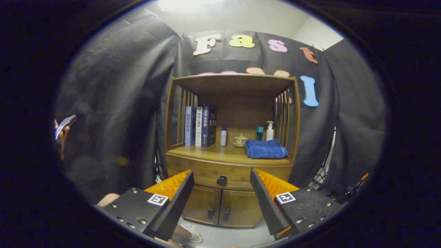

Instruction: Pull open the drawer, take out the items inside it, and place them on the countertop above the cabinet.

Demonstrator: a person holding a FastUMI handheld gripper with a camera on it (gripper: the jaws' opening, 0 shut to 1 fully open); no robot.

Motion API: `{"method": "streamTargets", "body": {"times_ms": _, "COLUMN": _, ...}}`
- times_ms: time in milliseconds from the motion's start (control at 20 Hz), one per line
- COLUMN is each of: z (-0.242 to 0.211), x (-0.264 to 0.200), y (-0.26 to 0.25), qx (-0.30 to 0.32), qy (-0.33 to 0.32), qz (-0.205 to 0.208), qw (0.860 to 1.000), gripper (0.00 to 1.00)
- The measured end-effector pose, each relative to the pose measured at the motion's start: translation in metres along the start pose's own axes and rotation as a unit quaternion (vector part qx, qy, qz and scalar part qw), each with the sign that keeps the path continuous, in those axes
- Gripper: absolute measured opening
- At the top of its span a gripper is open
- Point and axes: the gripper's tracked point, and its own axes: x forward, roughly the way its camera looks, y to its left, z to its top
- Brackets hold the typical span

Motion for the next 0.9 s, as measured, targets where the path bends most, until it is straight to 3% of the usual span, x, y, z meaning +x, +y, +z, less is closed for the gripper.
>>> {"method": "streamTargets", "body": {"times_ms": 900, "z": -0.01, "x": 0.006, "y": 0.014, "qx": 0.007, "qy": 0.007, "qz": 0.017, "qw": 1.0, "gripper": 0.98}}
